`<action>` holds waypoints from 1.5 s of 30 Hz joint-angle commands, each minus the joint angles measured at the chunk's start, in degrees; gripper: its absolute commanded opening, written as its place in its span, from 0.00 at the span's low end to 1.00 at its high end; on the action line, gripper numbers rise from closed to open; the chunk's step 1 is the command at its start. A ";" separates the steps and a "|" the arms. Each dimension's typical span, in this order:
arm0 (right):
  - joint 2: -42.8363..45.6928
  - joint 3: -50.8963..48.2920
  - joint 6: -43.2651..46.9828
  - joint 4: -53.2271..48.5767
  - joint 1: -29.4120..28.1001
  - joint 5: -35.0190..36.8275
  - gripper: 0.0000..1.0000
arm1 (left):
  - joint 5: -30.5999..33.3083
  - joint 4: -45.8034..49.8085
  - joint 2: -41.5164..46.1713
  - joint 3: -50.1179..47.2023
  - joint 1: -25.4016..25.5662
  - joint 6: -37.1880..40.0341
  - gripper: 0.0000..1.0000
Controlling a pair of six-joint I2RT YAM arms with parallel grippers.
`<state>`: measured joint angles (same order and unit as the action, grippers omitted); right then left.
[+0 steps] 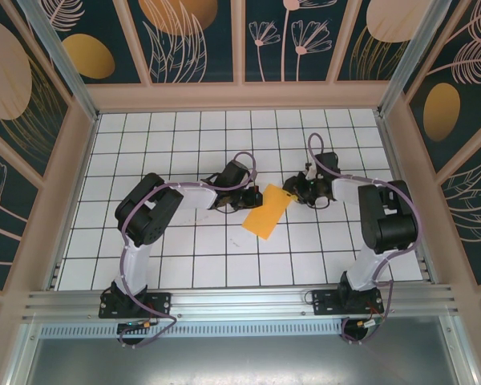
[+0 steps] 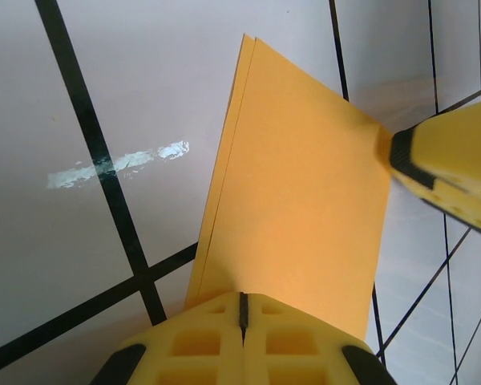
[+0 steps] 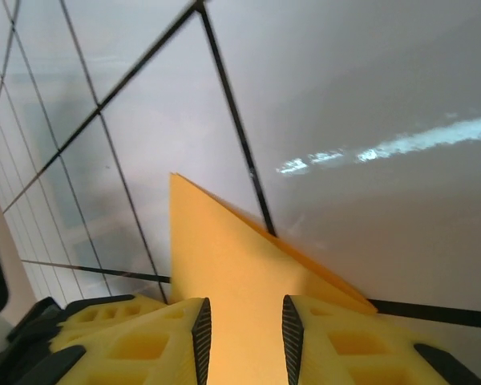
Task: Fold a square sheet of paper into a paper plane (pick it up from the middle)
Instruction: Fold the square sheet of paper in half at the center of the table.
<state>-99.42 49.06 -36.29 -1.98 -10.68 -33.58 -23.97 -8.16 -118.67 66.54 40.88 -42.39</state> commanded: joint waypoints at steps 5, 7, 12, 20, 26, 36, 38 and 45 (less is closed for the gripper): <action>-0.64 2.61 0.81 -2.20 0.38 2.32 0.33 | 1.77 7.63 -3.41 -2.31 0.41 1.22 0.00; -1.77 1.77 0.27 -1.26 0.40 2.56 0.33 | 1.73 7.69 -3.37 -2.30 0.42 1.35 0.00; -4.36 0.57 0.34 -0.94 0.47 4.61 0.33 | 1.77 7.64 -3.28 -2.56 0.42 1.24 0.00; -4.96 -0.98 0.44 1.30 0.52 4.22 0.33 | 1.79 7.46 -3.19 -2.82 0.41 1.15 0.00; 1.07 -0.45 -1.50 1.15 0.52 0.27 0.33 | 1.81 7.90 -3.14 -2.47 0.40 1.52 0.00; 3.66 -2.09 -1.97 0.60 0.54 1.52 0.34 | 1.86 7.98 -3.10 -2.03 0.40 1.35 0.00; 2.05 -2.29 -2.31 0.90 0.55 1.45 0.34 | 1.84 8.03 -3.16 -2.03 0.42 1.28 0.00; -1.90 -4.31 -4.09 2.38 0.79 3.74 0.34 | 1.99 8.34 -2.89 -2.38 0.40 1.60 0.00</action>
<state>-100.12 46.26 -38.96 -0.08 -10.26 -31.38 -23.97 -8.36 -118.65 66.43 40.88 -42.15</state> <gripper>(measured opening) 0.339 0.069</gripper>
